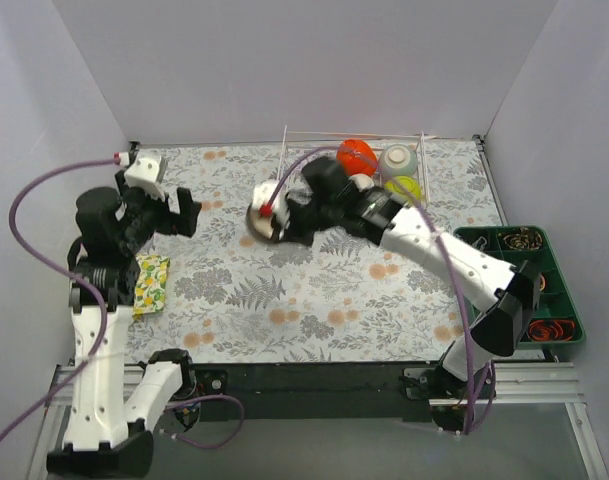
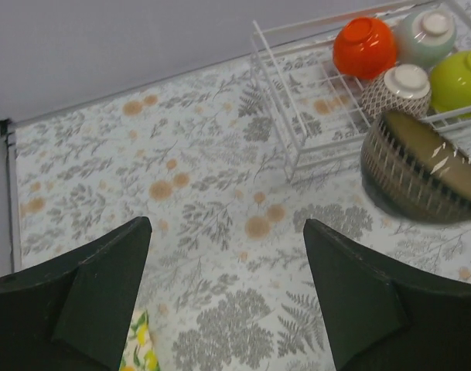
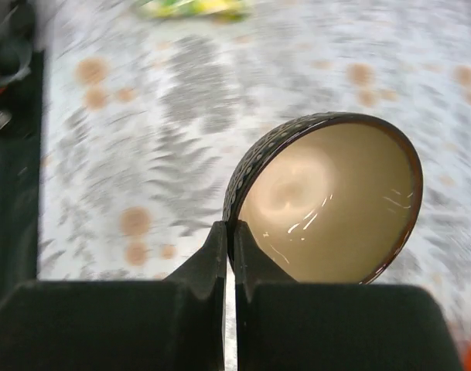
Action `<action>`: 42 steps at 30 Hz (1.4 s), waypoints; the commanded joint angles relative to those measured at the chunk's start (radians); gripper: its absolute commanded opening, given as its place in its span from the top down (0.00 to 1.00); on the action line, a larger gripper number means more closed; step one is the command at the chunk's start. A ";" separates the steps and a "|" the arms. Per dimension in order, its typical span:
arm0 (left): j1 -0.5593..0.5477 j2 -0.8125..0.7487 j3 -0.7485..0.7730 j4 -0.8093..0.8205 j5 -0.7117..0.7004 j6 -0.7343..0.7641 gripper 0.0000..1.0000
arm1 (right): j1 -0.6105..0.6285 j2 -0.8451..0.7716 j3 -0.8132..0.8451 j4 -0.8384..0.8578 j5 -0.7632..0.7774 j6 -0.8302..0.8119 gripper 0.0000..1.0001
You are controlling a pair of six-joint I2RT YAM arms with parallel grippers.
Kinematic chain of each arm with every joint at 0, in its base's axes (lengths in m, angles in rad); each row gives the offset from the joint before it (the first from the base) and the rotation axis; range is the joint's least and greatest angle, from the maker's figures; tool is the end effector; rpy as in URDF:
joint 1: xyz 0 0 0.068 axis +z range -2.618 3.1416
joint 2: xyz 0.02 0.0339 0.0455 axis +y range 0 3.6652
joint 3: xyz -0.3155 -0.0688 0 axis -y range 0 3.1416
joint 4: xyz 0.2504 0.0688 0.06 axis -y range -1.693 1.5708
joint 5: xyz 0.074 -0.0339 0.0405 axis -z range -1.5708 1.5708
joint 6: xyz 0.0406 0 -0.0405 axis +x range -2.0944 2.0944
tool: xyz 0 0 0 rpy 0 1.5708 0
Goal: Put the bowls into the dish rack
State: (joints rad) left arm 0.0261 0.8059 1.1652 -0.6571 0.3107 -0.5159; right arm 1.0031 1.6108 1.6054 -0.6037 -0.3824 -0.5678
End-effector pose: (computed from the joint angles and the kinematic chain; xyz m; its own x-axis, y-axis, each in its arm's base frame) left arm 0.1228 -0.0092 0.4523 -0.3870 -0.4800 -0.7873 0.0878 0.8308 -0.5496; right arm 0.1888 0.3243 0.4235 0.2498 -0.5362 -0.8063 -0.9637 -0.0564 -0.2611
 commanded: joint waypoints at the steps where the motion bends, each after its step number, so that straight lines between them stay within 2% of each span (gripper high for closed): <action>1: 0.000 0.267 0.190 0.177 0.172 -0.062 0.23 | -0.315 -0.055 0.116 0.114 -0.217 0.282 0.99; 2: -0.008 0.389 0.235 0.197 0.183 -0.075 0.27 | -0.401 -0.055 0.110 0.192 -0.252 0.383 0.99; 3: -0.012 0.447 0.329 0.198 0.174 -0.081 0.31 | -0.440 -0.054 0.100 0.232 -0.332 0.431 0.99; 4: -0.081 0.511 0.377 0.198 0.148 -0.081 0.44 | -0.472 -0.049 0.075 0.275 -0.367 0.492 0.99; 5: -0.110 0.560 0.416 0.197 0.125 -0.066 0.51 | -0.538 -0.048 0.058 0.382 -0.404 0.610 0.99; 6: -0.139 0.654 0.459 0.195 0.087 -0.047 0.64 | -0.569 -0.036 0.041 0.437 -0.464 0.681 0.99; 7: -0.197 0.692 0.520 0.194 0.070 -0.029 0.88 | -0.596 -0.031 -0.010 0.508 -0.487 0.744 0.99; 8: -0.227 0.728 0.554 0.194 0.051 0.015 1.00 | -0.650 -0.025 -0.040 0.659 -0.510 0.888 0.99; 11: -0.317 0.864 0.649 0.185 0.015 0.086 1.00 | -0.722 0.007 -0.165 0.887 -0.585 1.076 0.99; 12: -0.348 0.889 0.665 0.186 0.008 0.097 1.00 | -0.735 0.030 -0.191 1.042 -0.610 1.188 0.99; 15: -0.380 0.981 0.717 0.185 0.007 0.137 1.00 | -0.761 0.080 -0.268 1.252 -0.607 1.340 0.99; 23: -0.420 1.150 0.789 0.191 -0.010 0.131 1.00 | -0.775 0.227 -0.240 1.357 -0.573 1.480 0.99; 33: -0.472 1.185 0.720 0.211 -0.012 0.122 1.00 | -0.781 0.334 -0.220 1.377 -0.553 1.507 0.99; 42: -0.485 1.211 0.659 0.240 -0.022 0.131 1.00 | -0.801 0.420 -0.231 1.464 -0.541 1.542 0.99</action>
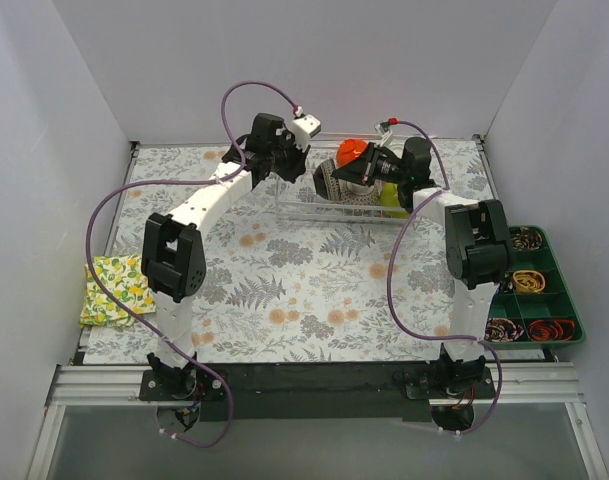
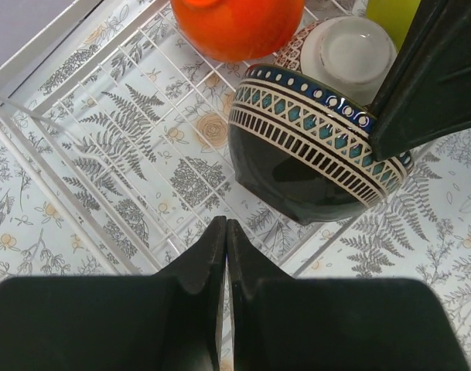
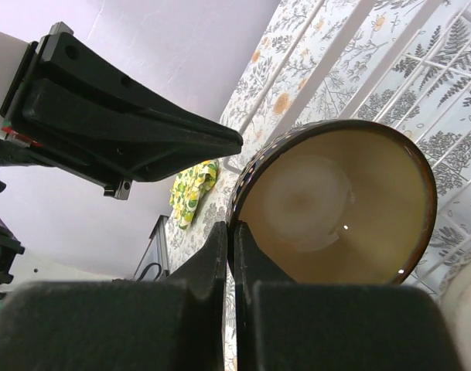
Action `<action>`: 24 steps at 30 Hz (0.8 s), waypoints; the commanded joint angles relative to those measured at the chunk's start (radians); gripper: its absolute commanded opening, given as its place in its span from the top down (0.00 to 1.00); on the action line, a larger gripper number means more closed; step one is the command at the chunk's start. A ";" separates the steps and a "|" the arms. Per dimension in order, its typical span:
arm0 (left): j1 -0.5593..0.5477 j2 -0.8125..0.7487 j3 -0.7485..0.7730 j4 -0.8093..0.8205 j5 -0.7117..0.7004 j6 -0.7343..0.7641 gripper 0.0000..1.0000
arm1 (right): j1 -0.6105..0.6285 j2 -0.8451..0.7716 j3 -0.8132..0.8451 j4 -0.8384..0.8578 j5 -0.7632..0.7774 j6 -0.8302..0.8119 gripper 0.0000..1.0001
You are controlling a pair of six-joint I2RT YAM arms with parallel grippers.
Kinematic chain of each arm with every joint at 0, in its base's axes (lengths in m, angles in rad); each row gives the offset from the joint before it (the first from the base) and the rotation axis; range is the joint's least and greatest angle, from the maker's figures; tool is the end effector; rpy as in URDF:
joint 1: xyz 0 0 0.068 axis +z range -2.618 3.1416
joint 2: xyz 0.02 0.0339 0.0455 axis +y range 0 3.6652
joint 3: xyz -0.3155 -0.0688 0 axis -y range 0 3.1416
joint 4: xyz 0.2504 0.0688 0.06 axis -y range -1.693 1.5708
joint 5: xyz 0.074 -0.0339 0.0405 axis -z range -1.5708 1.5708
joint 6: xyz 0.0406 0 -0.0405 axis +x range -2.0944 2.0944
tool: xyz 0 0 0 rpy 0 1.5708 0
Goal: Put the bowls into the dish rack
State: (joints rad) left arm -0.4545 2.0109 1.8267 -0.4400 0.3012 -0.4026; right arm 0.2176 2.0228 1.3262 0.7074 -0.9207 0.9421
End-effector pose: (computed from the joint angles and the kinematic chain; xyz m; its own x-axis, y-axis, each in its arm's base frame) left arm 0.4467 -0.2317 0.3461 -0.7321 -0.0587 -0.6786 0.3790 0.7927 -0.4775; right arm 0.4685 0.1367 0.2837 -0.7281 0.3404 -0.5950 -0.5424 0.2446 0.8037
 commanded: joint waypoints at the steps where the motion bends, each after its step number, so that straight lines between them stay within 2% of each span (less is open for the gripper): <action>1: -0.004 0.014 -0.001 0.023 -0.008 0.021 1.00 | -0.018 0.016 0.051 0.155 -0.003 0.032 0.99; 16: -0.046 0.150 0.081 0.024 -0.002 0.010 1.00 | -0.049 0.085 0.033 0.162 0.016 0.032 0.99; 19: -0.052 0.166 0.114 0.026 0.004 -0.002 1.00 | -0.058 0.083 0.033 0.161 0.013 0.014 0.95; 20: -0.052 0.170 0.123 0.024 0.004 -0.005 1.00 | -0.063 0.079 0.030 0.159 0.008 0.009 0.89; 24: -0.065 0.186 0.160 0.024 0.009 -0.018 1.00 | -0.101 0.047 0.021 0.156 -0.044 -0.037 0.77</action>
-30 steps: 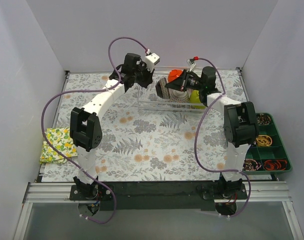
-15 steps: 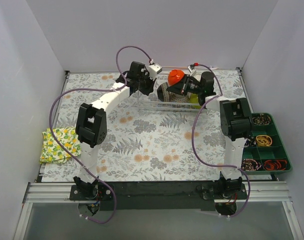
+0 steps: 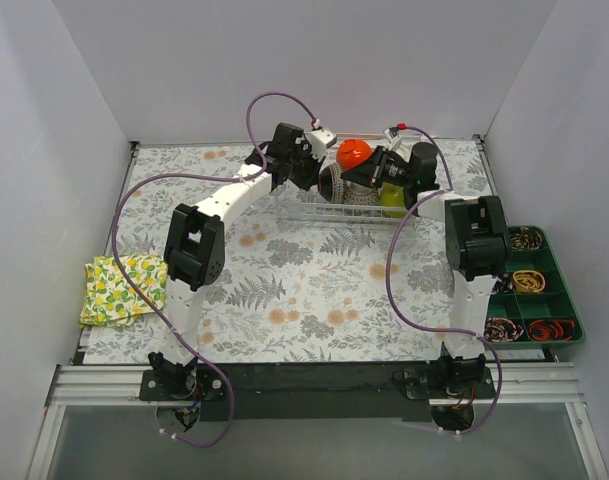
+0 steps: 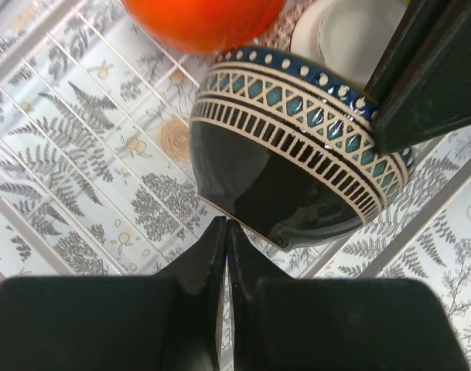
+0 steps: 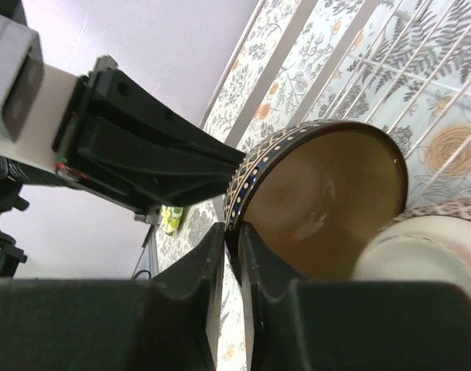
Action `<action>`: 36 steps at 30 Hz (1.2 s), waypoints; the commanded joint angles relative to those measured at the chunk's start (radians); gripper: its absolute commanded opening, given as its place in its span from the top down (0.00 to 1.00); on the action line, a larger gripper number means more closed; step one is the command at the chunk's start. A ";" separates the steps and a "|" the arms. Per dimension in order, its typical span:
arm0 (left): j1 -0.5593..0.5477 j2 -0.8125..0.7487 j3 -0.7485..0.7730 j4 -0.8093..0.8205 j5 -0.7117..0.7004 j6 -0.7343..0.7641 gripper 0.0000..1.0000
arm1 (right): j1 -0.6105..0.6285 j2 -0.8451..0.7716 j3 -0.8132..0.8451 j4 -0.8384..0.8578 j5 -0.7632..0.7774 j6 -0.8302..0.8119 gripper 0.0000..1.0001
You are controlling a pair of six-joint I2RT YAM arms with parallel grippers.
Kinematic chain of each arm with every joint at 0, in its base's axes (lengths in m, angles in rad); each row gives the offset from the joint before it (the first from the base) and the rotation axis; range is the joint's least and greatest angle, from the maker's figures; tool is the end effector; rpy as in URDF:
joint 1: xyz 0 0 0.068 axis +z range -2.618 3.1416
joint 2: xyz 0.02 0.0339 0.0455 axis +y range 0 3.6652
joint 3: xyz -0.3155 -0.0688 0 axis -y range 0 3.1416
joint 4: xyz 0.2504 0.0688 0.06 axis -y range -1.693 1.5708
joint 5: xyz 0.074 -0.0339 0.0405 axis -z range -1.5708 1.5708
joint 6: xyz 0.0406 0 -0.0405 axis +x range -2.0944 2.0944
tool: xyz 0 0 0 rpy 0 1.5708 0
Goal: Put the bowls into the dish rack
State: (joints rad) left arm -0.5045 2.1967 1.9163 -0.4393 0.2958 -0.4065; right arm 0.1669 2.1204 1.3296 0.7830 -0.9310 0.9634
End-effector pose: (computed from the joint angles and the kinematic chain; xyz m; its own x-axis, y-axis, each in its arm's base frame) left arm 0.4731 -0.2747 0.2832 -0.7887 0.0034 -0.6147 0.3728 0.7978 -0.4738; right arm 0.4894 0.1155 0.2460 -0.7354 0.3733 -0.5656 -0.5018 0.2610 0.8247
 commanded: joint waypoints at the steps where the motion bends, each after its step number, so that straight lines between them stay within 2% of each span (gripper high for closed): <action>1: -0.017 0.003 0.075 0.025 0.017 -0.012 1.00 | -0.070 -0.062 0.010 0.081 -0.035 -0.080 0.76; 5: -0.029 0.020 0.104 0.034 0.028 -0.014 1.00 | -0.131 -0.111 -0.015 0.078 -0.028 -0.106 0.57; 8: -0.037 0.049 0.133 0.036 0.031 -0.022 1.00 | -0.156 -0.132 -0.036 0.075 -0.031 -0.130 0.54; 10: -0.045 0.069 0.156 0.042 0.034 -0.032 1.00 | -0.194 -0.145 -0.049 0.073 -0.035 -0.144 0.54; 19: -0.085 0.136 0.236 0.085 0.034 -0.071 1.00 | -0.204 -0.220 -0.118 0.058 -0.054 -0.212 0.54; 24: -0.094 0.147 0.268 0.102 0.029 -0.098 1.00 | -0.187 -0.270 -0.112 -0.094 -0.025 -0.386 0.55; 27: -0.094 0.150 0.289 0.102 0.025 -0.100 1.00 | -0.168 -0.298 -0.066 -0.299 0.041 -0.576 0.55; 29: -0.095 0.152 0.297 0.105 0.026 -0.100 1.00 | -0.135 -0.323 -0.066 -0.356 0.090 -0.649 0.55; 36: -0.112 0.156 0.296 0.128 0.057 -0.143 1.00 | -0.133 -0.361 -0.107 -0.395 0.139 -0.652 0.55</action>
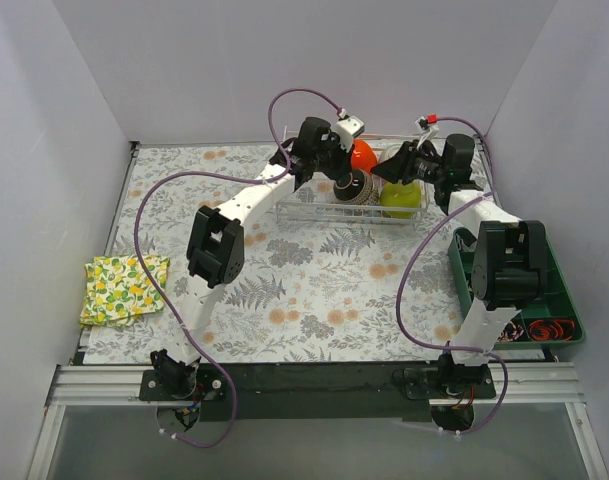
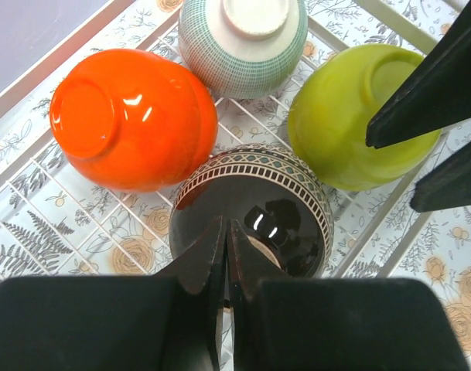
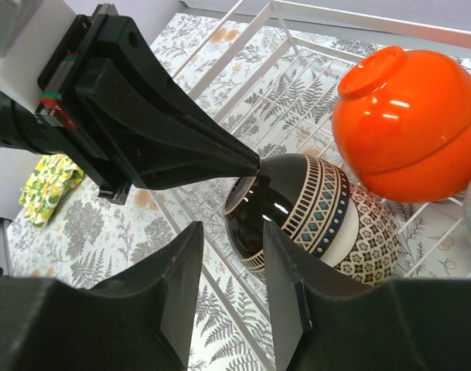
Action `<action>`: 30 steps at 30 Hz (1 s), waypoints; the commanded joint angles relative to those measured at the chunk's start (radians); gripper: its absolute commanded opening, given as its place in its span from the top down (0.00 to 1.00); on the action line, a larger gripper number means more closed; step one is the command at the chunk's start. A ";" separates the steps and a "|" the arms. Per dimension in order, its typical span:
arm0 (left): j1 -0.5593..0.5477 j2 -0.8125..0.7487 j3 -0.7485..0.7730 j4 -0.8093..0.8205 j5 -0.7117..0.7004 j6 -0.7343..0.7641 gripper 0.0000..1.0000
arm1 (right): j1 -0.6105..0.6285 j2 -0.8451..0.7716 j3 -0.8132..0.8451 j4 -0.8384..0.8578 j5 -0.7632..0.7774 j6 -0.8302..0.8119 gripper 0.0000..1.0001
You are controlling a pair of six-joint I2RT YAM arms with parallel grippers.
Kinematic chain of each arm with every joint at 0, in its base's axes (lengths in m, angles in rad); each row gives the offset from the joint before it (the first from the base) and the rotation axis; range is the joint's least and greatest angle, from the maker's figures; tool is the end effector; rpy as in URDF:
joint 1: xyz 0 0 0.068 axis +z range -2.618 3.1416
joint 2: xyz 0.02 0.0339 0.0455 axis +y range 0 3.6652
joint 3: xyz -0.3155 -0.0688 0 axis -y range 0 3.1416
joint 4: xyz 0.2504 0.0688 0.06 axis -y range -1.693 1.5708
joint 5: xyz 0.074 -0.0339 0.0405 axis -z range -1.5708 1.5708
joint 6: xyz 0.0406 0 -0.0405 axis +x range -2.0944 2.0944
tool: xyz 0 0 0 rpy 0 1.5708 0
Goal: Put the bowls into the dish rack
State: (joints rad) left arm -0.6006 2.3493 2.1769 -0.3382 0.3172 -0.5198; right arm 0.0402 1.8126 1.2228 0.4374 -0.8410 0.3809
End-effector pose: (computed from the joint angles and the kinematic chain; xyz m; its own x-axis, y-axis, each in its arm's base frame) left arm 0.4852 -0.3477 0.2993 -0.7281 -0.0732 -0.6815 0.4606 0.6840 -0.5656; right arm 0.4353 0.0478 0.3151 -0.4244 0.2310 -0.8755 -0.6518 0.5932 0.4725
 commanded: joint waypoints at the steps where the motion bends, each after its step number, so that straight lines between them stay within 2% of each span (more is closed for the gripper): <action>1: -0.016 0.002 0.035 0.031 0.034 -0.031 1.00 | -0.005 -0.067 -0.014 -0.049 0.049 -0.071 0.55; 6: -0.019 -0.028 0.054 0.034 -0.045 -0.040 1.00 | -0.006 -0.095 -0.045 -0.049 0.046 -0.077 0.55; 9: -0.013 -0.103 0.003 0.045 -0.098 -0.008 1.00 | -0.008 -0.099 -0.051 -0.049 0.045 -0.079 0.55; 15: -0.004 -0.306 -0.326 0.117 -0.115 0.081 1.00 | -0.014 -0.098 -0.051 -0.051 0.049 -0.076 0.55; 18: -0.002 -0.347 -0.413 0.127 -0.106 0.109 1.00 | -0.019 -0.098 -0.051 -0.052 0.054 -0.074 0.55; 30: -0.004 -0.187 -0.266 0.126 -0.049 0.080 1.00 | -0.028 -0.124 -0.091 -0.069 0.072 -0.094 0.55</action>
State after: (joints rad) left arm -0.6048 2.1338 1.8420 -0.2306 0.2279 -0.4381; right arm 0.0204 1.7504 1.1549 0.3592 -0.7807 0.3099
